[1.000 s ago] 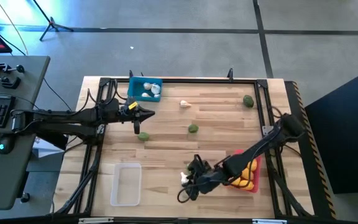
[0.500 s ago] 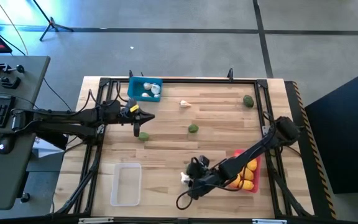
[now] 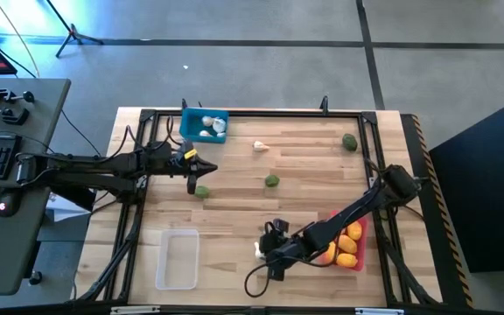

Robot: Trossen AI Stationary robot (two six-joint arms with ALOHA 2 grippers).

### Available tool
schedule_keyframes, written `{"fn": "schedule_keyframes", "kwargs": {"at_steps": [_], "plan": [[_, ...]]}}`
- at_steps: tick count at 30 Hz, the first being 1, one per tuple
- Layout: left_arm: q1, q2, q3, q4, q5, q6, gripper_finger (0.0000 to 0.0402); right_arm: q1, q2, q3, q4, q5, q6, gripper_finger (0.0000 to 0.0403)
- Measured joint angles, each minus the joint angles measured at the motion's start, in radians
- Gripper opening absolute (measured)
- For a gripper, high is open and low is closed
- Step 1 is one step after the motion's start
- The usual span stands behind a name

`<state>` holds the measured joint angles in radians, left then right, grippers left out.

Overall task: Sort produce into baskets
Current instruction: Put the garlic into the blue bin

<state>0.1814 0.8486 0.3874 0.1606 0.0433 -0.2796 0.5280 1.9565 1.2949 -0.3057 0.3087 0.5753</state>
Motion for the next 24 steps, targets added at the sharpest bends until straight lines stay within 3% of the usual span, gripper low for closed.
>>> {"fn": "schedule_keyframes", "kwargs": {"at_steps": [16, 24], "plan": [[0.0, 0.0, 0.0, -0.053, 0.0, 0.002, 0.0, -0.005, 0.091, 0.0, 0.072, -0.005, -0.06, 0.0204], [0.0, -0.012, 0.0, -0.071, 0.029, 0.002, 0.0, -0.005, 0.1, 0.0, 0.111, -0.014, -0.004, 0.0153]]}}
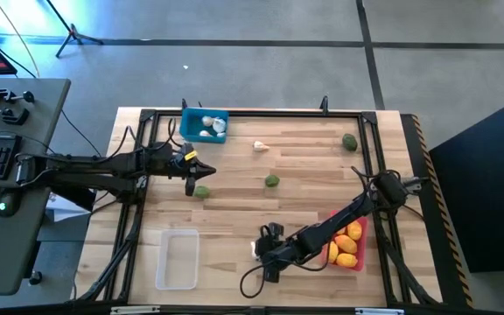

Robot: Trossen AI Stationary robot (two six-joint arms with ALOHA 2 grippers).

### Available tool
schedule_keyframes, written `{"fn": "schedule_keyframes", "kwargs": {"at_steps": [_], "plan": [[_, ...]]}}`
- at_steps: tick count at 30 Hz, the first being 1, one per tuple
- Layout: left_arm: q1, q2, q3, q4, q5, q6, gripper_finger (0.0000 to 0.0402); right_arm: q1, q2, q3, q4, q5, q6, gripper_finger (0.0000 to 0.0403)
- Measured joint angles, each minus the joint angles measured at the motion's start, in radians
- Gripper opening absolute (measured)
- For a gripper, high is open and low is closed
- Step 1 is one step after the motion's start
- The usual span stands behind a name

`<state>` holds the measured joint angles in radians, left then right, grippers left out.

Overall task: Sort produce into baskets
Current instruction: Put the garlic into the blue bin

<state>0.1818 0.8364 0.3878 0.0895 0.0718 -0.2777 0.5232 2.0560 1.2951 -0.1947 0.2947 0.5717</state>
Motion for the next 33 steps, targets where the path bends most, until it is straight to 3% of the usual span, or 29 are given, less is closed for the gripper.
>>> {"fn": "schedule_keyframes", "kwargs": {"at_steps": [6, 12, 16, 25, 33], "plan": [[0.0, -0.117, 0.0, -0.039, 0.013, -0.026, 0.0, -0.026, -0.003, 0.122, -0.018, -0.026, 0.023, 0.0104], [0.002, -0.264, 0.0, -0.078, -0.061, -0.013, 0.0, -0.143, -0.004, 0.314, -0.221, -0.034, -0.024, 0.0102], [0.002, -0.328, 0.0, -0.093, -0.108, -0.005, 0.0, -0.264, -0.005, 0.389, -0.264, -0.034, -0.115, 0.0103], [0.002, -0.457, 0.0, -0.227, -0.157, -0.009, 0.0, -0.561, -0.004, 0.421, -0.129, -0.118, -0.305, 0.0103], [0.002, -0.518, 0.0, -0.253, -0.271, -0.02, 0.0, -0.765, 0.039, 0.422, 0.025, -0.194, -0.434, 0.0103]]}}
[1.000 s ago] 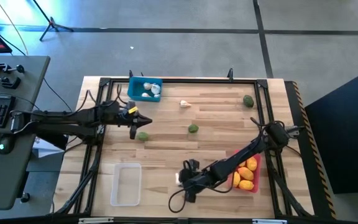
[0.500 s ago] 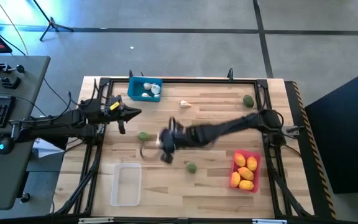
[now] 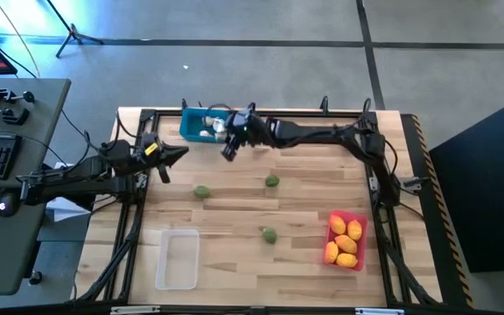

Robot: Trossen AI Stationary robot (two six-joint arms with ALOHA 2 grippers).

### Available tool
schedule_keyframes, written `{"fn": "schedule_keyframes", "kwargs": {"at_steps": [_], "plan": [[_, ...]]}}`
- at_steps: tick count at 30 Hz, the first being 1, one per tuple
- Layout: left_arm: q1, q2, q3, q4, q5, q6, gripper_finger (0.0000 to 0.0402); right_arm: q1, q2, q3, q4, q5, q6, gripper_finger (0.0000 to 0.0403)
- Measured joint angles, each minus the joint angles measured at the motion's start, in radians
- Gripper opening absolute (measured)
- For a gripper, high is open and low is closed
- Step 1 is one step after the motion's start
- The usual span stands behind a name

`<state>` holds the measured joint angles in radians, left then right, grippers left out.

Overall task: Sort produce into baskets
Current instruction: Put the garlic into the blue bin

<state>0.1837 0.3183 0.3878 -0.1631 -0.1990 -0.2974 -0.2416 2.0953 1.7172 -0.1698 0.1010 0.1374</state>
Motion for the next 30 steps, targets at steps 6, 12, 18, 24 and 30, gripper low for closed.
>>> {"fn": "schedule_keyframes", "kwargs": {"at_steps": [6, 12, 18, 24, 30], "plan": [[0.0, 0.012, 0.0, 0.0, -0.086, -0.043, 0.0, -0.084, 0.069, -0.001, 0.086, -0.054, -0.007, 0.0103], [0.0, 0.017, 0.0, -0.001, -0.183, -0.05, 0.0, -0.117, 0.117, -0.001, 0.168, -0.058, -0.009, 0.0103], [0.0, 0.017, 0.0, -0.002, -0.249, -0.065, 0.0, -0.125, 0.16, -0.002, 0.212, -0.074, 0.016, 0.0103], [0.0, 0.017, 0.0, -0.017, -0.258, -0.052, 0.0, -0.123, 0.175, -0.002, 0.242, -0.025, 0.102, 0.0103], [0.0, 0.017, 0.0, -0.027, -0.252, -0.09, 0.0, -0.124, 0.203, -0.001, 0.252, -0.049, 0.203, 0.0103]]}}
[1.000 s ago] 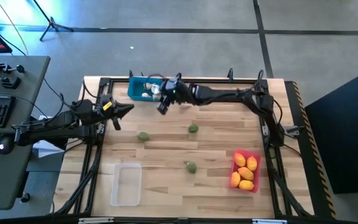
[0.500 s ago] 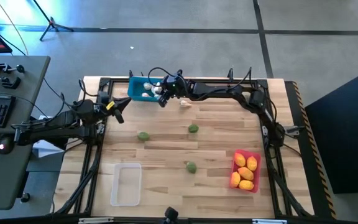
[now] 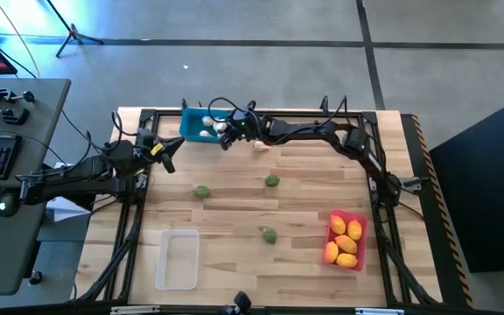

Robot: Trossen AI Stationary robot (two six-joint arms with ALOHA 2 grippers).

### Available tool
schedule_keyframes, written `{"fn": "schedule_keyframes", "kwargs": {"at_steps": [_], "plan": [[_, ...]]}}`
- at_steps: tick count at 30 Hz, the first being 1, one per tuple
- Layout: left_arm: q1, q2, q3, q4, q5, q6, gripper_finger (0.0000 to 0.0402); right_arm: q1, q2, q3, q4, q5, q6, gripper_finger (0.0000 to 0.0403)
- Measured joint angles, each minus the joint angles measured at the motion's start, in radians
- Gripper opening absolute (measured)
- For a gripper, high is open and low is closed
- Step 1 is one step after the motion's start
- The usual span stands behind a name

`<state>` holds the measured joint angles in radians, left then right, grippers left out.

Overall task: Sort produce into baskets
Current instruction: Put the garlic into the blue bin

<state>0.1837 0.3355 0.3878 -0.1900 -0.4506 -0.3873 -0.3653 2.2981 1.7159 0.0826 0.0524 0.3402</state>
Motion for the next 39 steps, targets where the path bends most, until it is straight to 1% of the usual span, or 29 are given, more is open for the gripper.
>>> {"fn": "schedule_keyframes", "kwargs": {"at_steps": [5, 8, 11, 17, 19, 22, 25, 28, 30, 31, 35, 39], "plan": [[0.0, 0.0, 0.0, -0.006, 0.001, 0.004, 0.0, 0.005, 0.007, -0.001, 0.005, -0.001, 0.029, 0.0104], [0.0, 0.0, 0.0, -0.011, 0.004, 0.004, 0.0, 0.008, 0.007, -0.001, 0.003, -0.002, 0.028, 0.0115], [0.0, 0.0, 0.0, -0.011, 0.014, 0.004, 0.0, 0.009, 0.007, -0.001, 0.005, -0.003, 0.026, 0.0145], [0.0, 0.0, 0.0, -0.01, 0.03, 0.004, 0.0, 0.018, 0.007, -0.001, 0.006, -0.006, 0.021, 0.0223], [0.0, 0.0, 0.0, -0.01, 0.03, 0.004, 0.0, 0.02, 0.007, -0.001, 0.005, -0.009, 0.023, 0.0238], [0.0, 0.0, 0.0, -0.009, 0.03, 0.007, 0.0, 0.021, 0.007, -0.001, 0.006, -0.01, 0.023, 0.0245], [0.0, 0.0, 0.0, -0.009, 0.03, 0.02, 0.0, 0.019, -0.009, -0.001, -0.004, -0.019, 0.018, 0.0241], [0.0, 0.0, 0.0, -0.009, 0.03, 0.023, 0.0, 0.014, -0.058, -0.001, -0.033, -0.128, -0.064, 0.022], [0.0, 0.0, 0.0, -0.009, 0.03, 0.023, 0.0, 0.011, -0.11, 0.0, -0.128, -0.177, -0.12, 0.0198], [0.0, 0.0, 0.0, -0.009, 0.03, 0.023, 0.0, 0.007, -0.135, 0.0, -0.191, -0.185, -0.157, 0.0186], [0.0, 0.0, 0.0, -0.009, 0.03, 0.023, 0.0, -0.027, -0.21, 0.0, -0.475, -0.173, -0.301, 0.0147], [0.0, 0.0, 0.0, -0.009, 0.03, 0.025, 0.0, -0.064, -0.218, 0.0, -0.731, -0.173, -0.365, 0.0141]]}}
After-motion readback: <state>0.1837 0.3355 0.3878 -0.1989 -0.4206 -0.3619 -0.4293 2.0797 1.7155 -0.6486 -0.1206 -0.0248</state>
